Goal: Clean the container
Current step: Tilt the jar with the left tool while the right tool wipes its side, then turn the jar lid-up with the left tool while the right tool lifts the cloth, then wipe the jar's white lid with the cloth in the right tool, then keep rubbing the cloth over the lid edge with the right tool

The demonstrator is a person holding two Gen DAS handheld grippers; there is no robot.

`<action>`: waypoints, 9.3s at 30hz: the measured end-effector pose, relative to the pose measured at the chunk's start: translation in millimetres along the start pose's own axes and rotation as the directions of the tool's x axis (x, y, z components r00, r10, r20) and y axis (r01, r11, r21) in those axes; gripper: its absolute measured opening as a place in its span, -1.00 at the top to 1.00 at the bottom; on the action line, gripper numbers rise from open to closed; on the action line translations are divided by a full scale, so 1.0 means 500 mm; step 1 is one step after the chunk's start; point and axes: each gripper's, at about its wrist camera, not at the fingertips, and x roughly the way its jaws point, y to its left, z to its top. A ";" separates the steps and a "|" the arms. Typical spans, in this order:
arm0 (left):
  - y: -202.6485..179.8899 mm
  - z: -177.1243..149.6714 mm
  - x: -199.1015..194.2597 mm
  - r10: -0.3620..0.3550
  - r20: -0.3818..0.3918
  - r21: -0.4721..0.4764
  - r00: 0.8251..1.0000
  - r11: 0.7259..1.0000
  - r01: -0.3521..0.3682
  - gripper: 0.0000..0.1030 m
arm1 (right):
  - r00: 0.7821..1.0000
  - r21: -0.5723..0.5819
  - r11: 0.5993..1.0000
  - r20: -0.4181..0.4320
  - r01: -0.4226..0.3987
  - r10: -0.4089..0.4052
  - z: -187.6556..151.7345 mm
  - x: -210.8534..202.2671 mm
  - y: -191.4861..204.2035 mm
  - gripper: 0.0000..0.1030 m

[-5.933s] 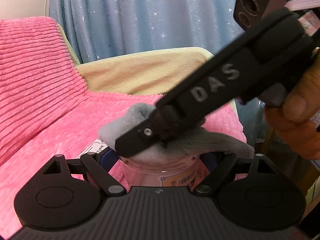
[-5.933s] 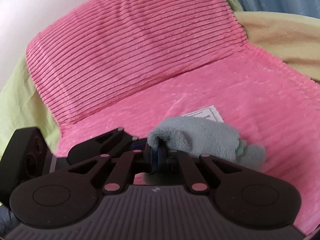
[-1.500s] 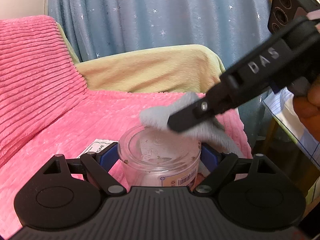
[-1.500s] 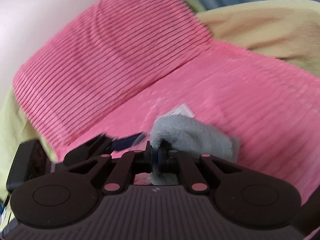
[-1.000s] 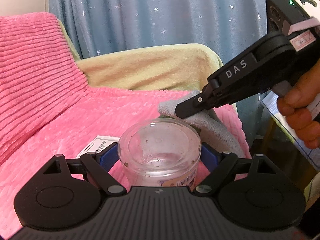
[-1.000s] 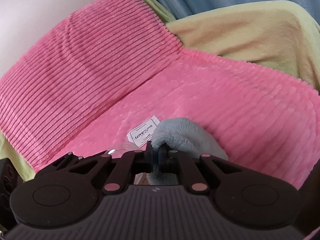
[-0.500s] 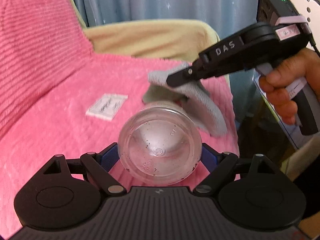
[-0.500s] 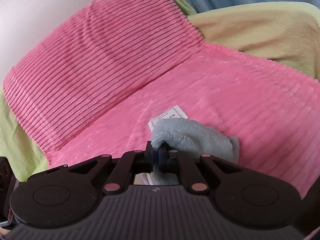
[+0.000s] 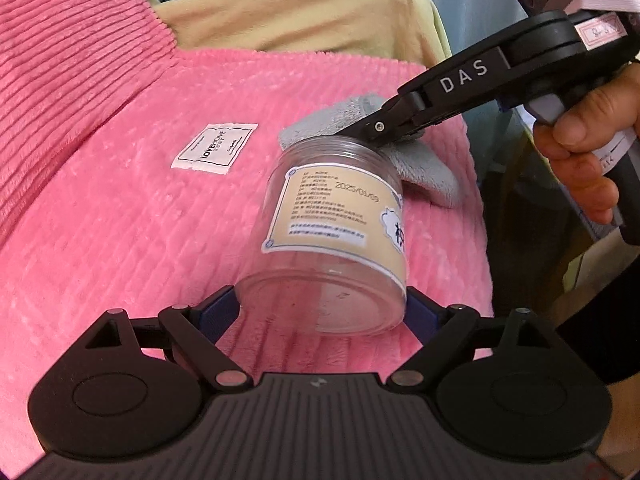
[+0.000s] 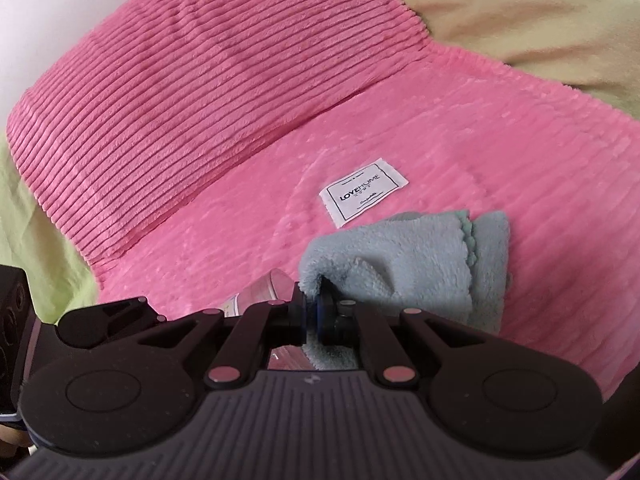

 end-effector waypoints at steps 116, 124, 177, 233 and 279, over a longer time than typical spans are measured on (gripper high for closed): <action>-0.028 0.028 0.081 0.136 0.407 -0.096 0.903 0.990 -0.106 -0.65 | 0.995 -0.135 0.989 0.068 -0.058 0.068 0.075 0.013 -0.021 0.97; -0.032 0.025 0.080 0.145 0.406 -0.101 0.902 0.988 -0.114 -0.66 | 0.990 -0.151 0.979 -0.033 -0.137 0.133 0.061 -0.010 -0.003 0.96; -0.021 0.029 0.082 0.147 0.410 -0.109 0.900 0.988 -0.112 -0.65 | 0.992 -0.146 0.985 0.075 -0.088 0.100 0.053 0.023 0.010 0.96; 0.002 0.022 0.079 0.128 0.410 -0.098 0.903 0.991 -0.096 -0.65 | 0.993 -0.162 0.986 0.121 0.033 -0.013 0.069 0.012 0.006 0.97; 0.001 0.025 0.083 0.121 0.406 -0.110 0.906 0.990 -0.083 -0.65 | 0.996 -0.121 0.992 0.089 0.025 -0.014 0.068 -0.004 -0.018 0.96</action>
